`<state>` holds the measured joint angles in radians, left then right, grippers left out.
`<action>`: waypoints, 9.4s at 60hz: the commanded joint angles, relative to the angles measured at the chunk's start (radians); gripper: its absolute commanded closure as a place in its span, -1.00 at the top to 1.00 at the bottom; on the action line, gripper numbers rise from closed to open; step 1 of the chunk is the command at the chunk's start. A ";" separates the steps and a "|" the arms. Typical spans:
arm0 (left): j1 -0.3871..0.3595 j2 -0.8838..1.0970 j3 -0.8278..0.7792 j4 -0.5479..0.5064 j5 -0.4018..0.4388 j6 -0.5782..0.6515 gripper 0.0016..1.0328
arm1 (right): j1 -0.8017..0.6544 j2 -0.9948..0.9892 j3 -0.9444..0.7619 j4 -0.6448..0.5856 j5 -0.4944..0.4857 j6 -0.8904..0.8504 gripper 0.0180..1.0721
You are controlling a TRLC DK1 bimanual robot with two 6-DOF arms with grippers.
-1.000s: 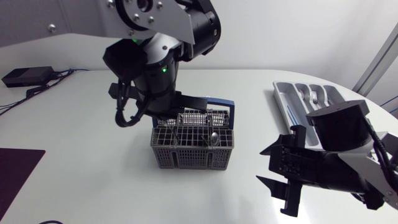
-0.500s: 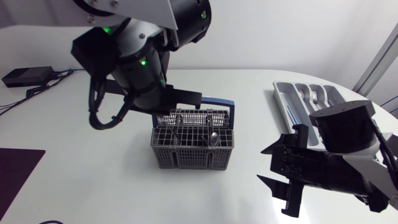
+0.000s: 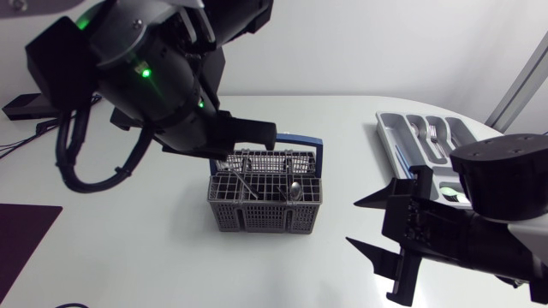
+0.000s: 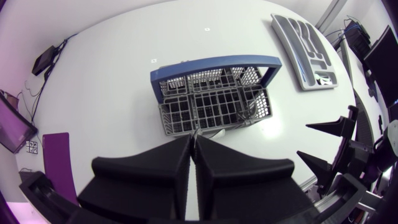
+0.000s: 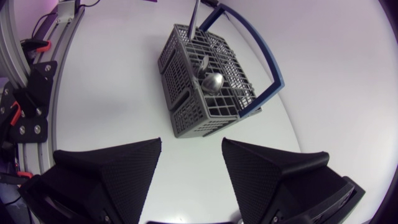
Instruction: Unload the cutlery basket into the drawer organizer.
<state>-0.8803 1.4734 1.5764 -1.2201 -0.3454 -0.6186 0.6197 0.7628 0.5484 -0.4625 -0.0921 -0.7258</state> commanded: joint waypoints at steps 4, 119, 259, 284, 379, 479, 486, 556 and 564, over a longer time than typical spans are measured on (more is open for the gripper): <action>-0.029 -0.065 -0.061 0.056 0.025 0.045 -0.91 | 0.015 -0.007 0.056 -0.008 -0.055 0.077 0.36; -0.097 -0.223 -0.306 0.324 0.339 0.186 -0.85 | 0.235 0.279 0.223 0.160 -0.187 0.321 -0.89; 0.032 -0.053 -0.282 0.461 0.283 -0.072 0.67 | -1.196 0.826 0.558 -0.573 -0.466 -1.156 -0.89; 0.017 -0.036 -0.312 0.524 0.223 -0.102 0.67 | -1.259 1.127 0.803 -0.467 -0.316 -1.218 -0.89; 0.026 0.113 -0.325 0.584 0.214 -0.256 0.43 | -1.147 0.810 0.539 -0.298 -0.379 -0.939 0.93; 0.083 0.212 -0.239 0.550 0.318 -0.538 0.03 | -0.922 0.326 0.134 -0.335 -0.512 -0.805 0.91; 0.098 0.215 -0.237 0.551 0.318 -0.547 -0.11 | -0.922 0.323 0.133 -0.338 -0.517 -0.807 0.91; 0.089 0.274 -0.177 0.516 0.405 -0.561 -0.69 | -0.916 0.317 0.108 -0.315 -0.518 -0.820 0.91; 0.089 0.278 -0.165 0.507 0.405 -0.556 -0.78 | -0.916 0.314 0.107 -0.317 -0.520 -0.820 0.91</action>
<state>-0.7864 1.7309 1.3746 -0.7006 0.0525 -1.1519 -0.3023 1.0805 0.6830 -0.7815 -0.6029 -1.5475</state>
